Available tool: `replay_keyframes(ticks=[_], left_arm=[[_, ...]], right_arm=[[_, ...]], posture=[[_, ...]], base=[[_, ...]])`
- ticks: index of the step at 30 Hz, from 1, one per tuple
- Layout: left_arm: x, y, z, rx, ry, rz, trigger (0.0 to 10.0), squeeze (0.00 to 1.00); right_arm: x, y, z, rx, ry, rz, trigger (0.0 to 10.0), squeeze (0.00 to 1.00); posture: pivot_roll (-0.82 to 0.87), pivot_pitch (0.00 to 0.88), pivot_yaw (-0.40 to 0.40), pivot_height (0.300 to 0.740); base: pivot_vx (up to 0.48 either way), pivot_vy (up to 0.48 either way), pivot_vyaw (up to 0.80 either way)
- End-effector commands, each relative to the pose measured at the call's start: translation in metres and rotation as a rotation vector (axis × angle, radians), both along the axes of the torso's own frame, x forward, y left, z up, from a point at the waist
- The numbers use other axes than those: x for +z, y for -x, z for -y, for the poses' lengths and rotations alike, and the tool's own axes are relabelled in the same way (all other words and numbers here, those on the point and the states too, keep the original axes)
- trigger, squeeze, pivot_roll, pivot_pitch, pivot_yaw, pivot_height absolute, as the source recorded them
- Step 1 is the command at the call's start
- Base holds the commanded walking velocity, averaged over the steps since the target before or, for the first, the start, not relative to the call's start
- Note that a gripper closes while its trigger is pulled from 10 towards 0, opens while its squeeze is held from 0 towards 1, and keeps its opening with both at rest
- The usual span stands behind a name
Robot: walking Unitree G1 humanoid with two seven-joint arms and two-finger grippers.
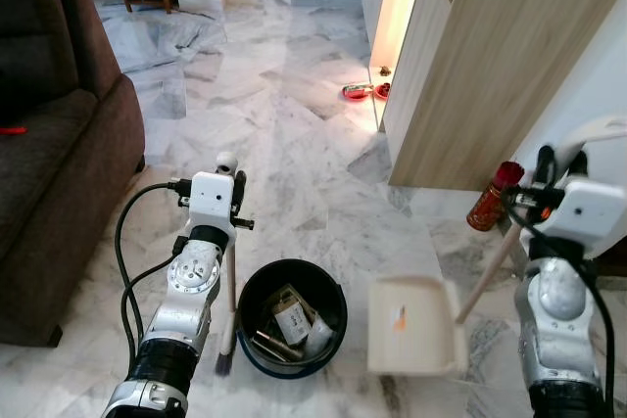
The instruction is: Sweep floor
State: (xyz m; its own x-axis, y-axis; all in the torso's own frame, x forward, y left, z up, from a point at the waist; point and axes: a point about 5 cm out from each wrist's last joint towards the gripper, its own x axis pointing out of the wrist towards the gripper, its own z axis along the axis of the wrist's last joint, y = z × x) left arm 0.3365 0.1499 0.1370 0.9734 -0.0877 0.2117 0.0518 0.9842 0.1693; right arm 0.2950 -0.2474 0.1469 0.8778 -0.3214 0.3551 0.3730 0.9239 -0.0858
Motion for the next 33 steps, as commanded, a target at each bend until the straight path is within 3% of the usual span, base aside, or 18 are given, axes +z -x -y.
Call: replay_keyframes(ticks=[1,13,25,33], left_arm=[[0.011,0.001,-0.001,0.002,-0.005,0.061,10.0,0.00],[0.006,0.010,0.003,-0.016,0.017,0.056,10.0,0.00],[0.002,0.014,0.003,-0.002,0.016,0.046,10.0,0.00],[0.003,0.015,0.003,0.000,0.022,0.051,10.0,0.00]], right_arm=[[0.012,0.001,0.002,-0.008,0.051,0.067,10.0,0.00],[-0.011,0.000,0.008,-0.030,0.028,0.015,10.0,0.00],[-0.028,-0.012,-0.007,0.070,-0.114,-0.020,10.0,0.00],[-0.027,-0.014,-0.008,0.080,-0.117,-0.004,10.0,0.00]], posture=[[0.12,0.078,-0.062,0.740],[0.12,0.083,-0.063,0.740],[0.12,0.092,-0.064,0.740],[0.12,0.084,-0.065,0.740]], base=[[0.000,0.000,0.00],[0.000,0.000,0.00],[0.000,0.000,0.00],[0.000,0.000,0.00]])
